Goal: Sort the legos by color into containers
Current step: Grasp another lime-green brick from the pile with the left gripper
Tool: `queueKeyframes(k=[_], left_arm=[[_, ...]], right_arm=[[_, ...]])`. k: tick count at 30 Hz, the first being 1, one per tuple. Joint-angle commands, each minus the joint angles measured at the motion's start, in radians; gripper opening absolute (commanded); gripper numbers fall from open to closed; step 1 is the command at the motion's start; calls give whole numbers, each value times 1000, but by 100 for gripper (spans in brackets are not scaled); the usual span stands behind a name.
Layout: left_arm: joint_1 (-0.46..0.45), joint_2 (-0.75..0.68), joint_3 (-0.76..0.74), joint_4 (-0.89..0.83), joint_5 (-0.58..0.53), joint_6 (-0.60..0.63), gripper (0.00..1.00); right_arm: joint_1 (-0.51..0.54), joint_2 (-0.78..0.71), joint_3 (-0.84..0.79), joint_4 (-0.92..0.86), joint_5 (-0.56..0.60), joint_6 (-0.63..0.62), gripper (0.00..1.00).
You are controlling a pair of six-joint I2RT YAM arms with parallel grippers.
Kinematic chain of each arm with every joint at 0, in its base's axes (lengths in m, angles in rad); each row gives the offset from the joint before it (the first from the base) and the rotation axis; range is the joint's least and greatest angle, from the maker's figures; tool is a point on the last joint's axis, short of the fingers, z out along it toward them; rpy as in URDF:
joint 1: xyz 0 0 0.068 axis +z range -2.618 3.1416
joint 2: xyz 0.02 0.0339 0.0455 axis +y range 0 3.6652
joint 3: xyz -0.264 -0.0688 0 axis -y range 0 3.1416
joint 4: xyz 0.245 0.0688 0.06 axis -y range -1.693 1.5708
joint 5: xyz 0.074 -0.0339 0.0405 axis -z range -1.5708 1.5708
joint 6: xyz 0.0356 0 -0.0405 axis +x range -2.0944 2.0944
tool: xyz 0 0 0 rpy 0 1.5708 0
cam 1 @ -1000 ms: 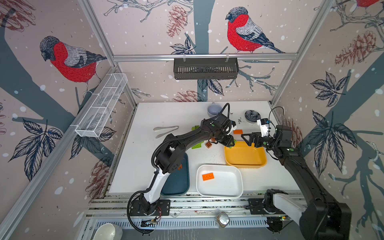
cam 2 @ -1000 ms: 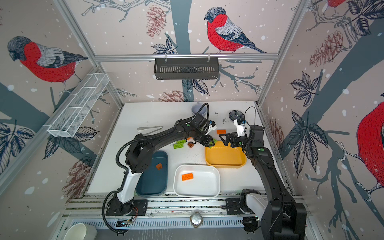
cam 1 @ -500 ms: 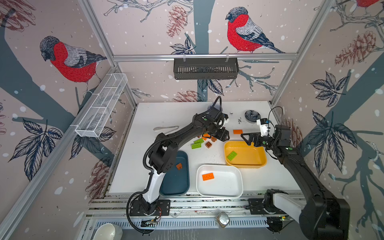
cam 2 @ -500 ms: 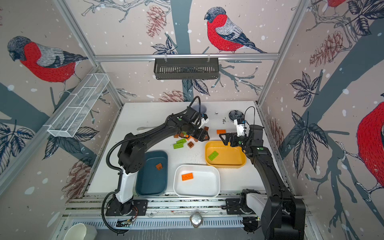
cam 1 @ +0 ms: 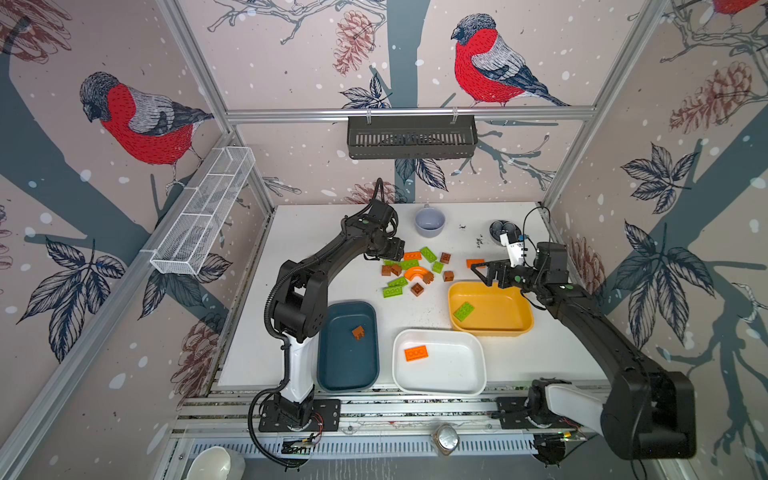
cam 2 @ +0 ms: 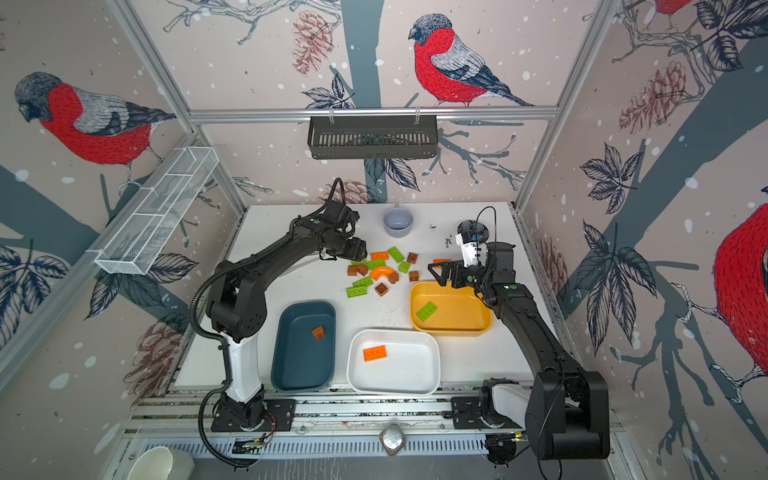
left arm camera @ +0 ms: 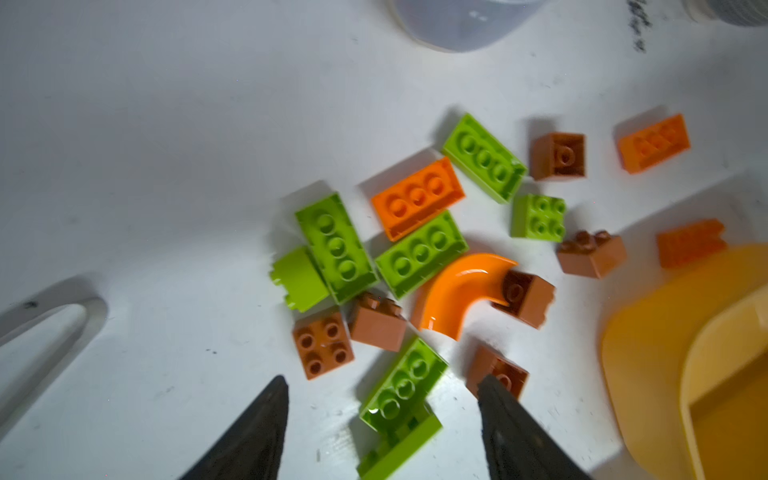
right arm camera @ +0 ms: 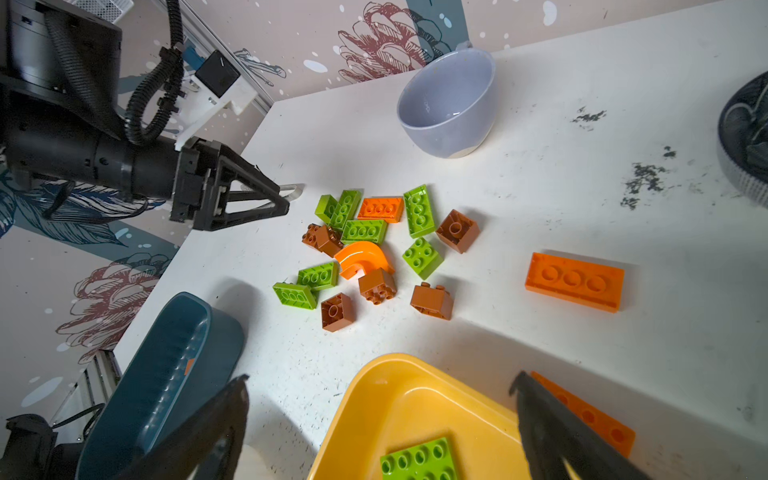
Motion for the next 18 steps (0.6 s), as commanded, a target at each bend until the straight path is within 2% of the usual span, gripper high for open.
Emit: queueKeyframes(k=[1,9,13,18], left_arm=[[12,44,7,69,-37,-90,71],[30,132,25,145,-120,-165,66],[29,158,30,141,-147,-163,58],[32,186,41,127,-152,-153,57]], right_arm=[[22,16,17,45,2,4,99],[97,47,28,79,13,25,99],[106,59,28,83,15,24,99],[107,60,27,83,14,20,99]])
